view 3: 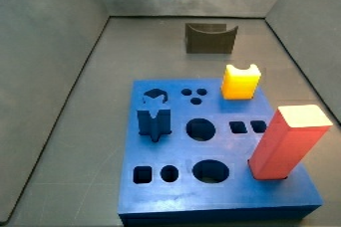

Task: Pick up the round object. Move up. Place the round object on the fixture. Regrasp the round object. Move to above the board. Insert the round object.
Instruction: Place the round object on the fixture.

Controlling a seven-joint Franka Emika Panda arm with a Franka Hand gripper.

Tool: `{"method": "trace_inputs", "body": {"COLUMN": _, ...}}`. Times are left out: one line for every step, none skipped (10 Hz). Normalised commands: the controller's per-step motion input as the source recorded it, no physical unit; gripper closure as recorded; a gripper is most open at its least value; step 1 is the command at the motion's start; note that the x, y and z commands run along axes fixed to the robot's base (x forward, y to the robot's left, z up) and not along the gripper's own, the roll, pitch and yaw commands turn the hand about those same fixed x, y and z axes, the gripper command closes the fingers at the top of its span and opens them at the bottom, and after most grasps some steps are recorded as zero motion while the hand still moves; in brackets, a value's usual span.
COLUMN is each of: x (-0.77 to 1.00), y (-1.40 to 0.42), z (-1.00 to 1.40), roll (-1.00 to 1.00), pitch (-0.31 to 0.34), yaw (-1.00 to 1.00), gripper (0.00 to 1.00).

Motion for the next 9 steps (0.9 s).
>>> {"method": "trace_inputs", "body": {"x": 0.01, "y": 0.00, "z": 0.45, "roll": -0.02, "pitch": 0.061, "yaw": 0.00, "gripper": 1.00}}
{"method": "trace_inputs", "body": {"x": 0.01, "y": 0.00, "z": 0.22, "roll": -0.02, "pitch": 0.076, "yaw": 0.00, "gripper": 1.00}}
{"method": "trace_inputs", "body": {"x": 0.61, "y": -1.00, "z": 0.10, "roll": 0.07, "pitch": -0.323, "yaw": -0.40, "gripper": 1.00}}
{"method": "trace_inputs", "body": {"x": 0.61, "y": -1.00, "z": 0.08, "roll": 0.07, "pitch": -0.324, "yaw": -0.40, "gripper": 1.00}}
{"method": "trace_inputs", "body": {"x": 0.61, "y": -1.00, "z": 0.06, "roll": 0.06, "pitch": -0.243, "yaw": -0.26, "gripper": 1.00}}
{"method": "trace_inputs", "body": {"x": 0.62, "y": -1.00, "z": 0.06, "roll": 0.05, "pitch": -0.132, "yaw": -0.13, "gripper": 1.00}}
{"method": "trace_inputs", "body": {"x": 0.65, "y": -1.00, "z": 0.06, "roll": 0.06, "pitch": -0.067, "yaw": -0.07, "gripper": 1.00}}
{"method": "trace_inputs", "body": {"x": 0.69, "y": -1.00, "z": 0.04, "roll": 0.07, "pitch": -0.025, "yaw": -0.03, "gripper": 1.00}}
{"method": "trace_inputs", "body": {"x": 0.70, "y": -0.90, "z": 0.02, "roll": 0.08, "pitch": 0.006, "yaw": -0.01, "gripper": 1.00}}
